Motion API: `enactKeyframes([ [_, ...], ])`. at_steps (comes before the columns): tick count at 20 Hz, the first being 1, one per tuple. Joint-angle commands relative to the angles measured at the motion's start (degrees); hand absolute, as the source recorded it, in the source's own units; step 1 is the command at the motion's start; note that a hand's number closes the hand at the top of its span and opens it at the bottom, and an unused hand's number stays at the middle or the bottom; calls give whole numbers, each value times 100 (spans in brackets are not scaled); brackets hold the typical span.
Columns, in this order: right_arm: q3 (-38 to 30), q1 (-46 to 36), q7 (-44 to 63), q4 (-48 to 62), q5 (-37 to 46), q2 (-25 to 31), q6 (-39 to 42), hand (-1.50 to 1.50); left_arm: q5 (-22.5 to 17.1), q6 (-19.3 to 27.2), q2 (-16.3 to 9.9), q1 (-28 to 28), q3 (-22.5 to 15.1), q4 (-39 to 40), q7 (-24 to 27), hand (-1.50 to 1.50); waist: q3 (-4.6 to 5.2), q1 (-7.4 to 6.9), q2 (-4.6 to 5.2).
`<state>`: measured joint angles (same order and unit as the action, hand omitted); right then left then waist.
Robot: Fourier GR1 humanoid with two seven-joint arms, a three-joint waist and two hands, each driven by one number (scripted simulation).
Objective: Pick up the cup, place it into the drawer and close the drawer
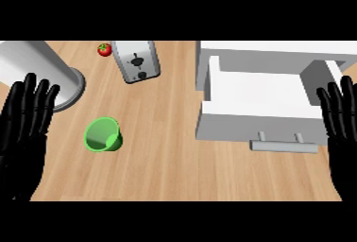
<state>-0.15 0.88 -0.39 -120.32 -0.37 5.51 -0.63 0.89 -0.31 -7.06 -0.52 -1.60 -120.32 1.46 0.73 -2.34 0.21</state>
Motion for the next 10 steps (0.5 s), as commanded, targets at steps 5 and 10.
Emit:
enactKeyframes([
  [5, 236, -93, -435, 214, 204, -225, 25, -150, -641, -467, -181, 158, 621, 71, 66, -150, -73, 226, -23],
  [10, 263, -318, 589, 371, -214, 230, 565, -150, -1774, -106, 295, 455, 958, 226, -888, -150, -70, 179, -22],
])
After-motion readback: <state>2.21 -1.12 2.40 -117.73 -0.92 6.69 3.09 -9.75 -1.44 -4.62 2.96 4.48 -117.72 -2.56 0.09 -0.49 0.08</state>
